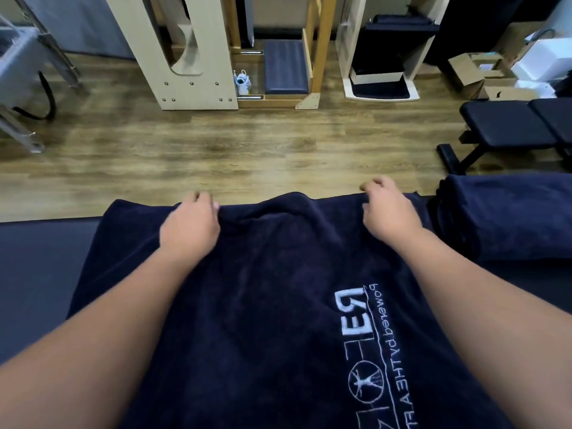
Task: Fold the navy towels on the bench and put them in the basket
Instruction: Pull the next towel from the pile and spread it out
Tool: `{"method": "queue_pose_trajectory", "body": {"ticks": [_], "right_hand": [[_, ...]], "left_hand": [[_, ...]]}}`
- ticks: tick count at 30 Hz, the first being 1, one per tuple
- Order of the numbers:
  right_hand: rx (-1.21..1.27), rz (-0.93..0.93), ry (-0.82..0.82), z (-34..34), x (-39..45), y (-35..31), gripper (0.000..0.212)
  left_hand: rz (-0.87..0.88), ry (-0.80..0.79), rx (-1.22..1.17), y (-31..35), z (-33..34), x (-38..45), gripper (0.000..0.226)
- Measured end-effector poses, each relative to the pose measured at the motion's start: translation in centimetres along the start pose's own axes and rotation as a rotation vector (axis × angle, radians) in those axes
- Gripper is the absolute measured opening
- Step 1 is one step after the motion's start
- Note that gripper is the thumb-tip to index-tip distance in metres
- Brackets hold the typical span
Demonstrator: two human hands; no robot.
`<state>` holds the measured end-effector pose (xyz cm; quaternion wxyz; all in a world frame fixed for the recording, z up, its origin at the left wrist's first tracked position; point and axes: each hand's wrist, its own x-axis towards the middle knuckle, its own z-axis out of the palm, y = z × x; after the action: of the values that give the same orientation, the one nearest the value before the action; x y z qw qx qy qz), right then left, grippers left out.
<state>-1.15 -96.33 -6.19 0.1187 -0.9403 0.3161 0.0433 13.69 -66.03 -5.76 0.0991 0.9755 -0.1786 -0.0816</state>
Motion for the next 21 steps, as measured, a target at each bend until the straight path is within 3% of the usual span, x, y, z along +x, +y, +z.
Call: {"method": "queue_pose_trajectory", "body": {"ticks": [4, 7, 10, 12, 15, 18, 21], "right_hand": [[-0.080, -0.210, -0.180, 0.7, 1.2, -2.6, 0.043], [-0.132, -0.239, -0.251, 0.8, 2.6, -4.0, 0.036], [-0.071, -0.214, -0.298, 0.7, 3.3, -5.1, 0.053], [-0.019, -0.222, -0.340, 0.7, 3.6, -6.0, 0.049], [0.003, -0.197, -0.283, 0.8, 3.9, -6.7, 0.014], [0.037, -0.079, -0.097, 0.7, 4.0, -6.7, 0.005], [0.045, 0.055, 0.007, 1.0, 4.0, -6.4, 0.009]], "left_hand": [[0.003, -0.230, 0.169, -1.9, -1.2, 3.3, 0.024], [0.097, -0.332, 0.122, -2.3, -2.0, 4.2, 0.021], [0.137, -0.432, 0.148, -2.2, -2.6, 4.2, 0.038], [0.173, -0.469, 0.156, -2.3, -2.8, 4.3, 0.045], [0.272, -0.492, 0.200, -2.2, -2.8, 4.2, 0.008], [0.250, -0.467, 0.184, -2.2, -2.7, 3.8, 0.011], [0.141, -0.275, 0.063, -2.5, -3.1, 3.9, 0.017]]}}
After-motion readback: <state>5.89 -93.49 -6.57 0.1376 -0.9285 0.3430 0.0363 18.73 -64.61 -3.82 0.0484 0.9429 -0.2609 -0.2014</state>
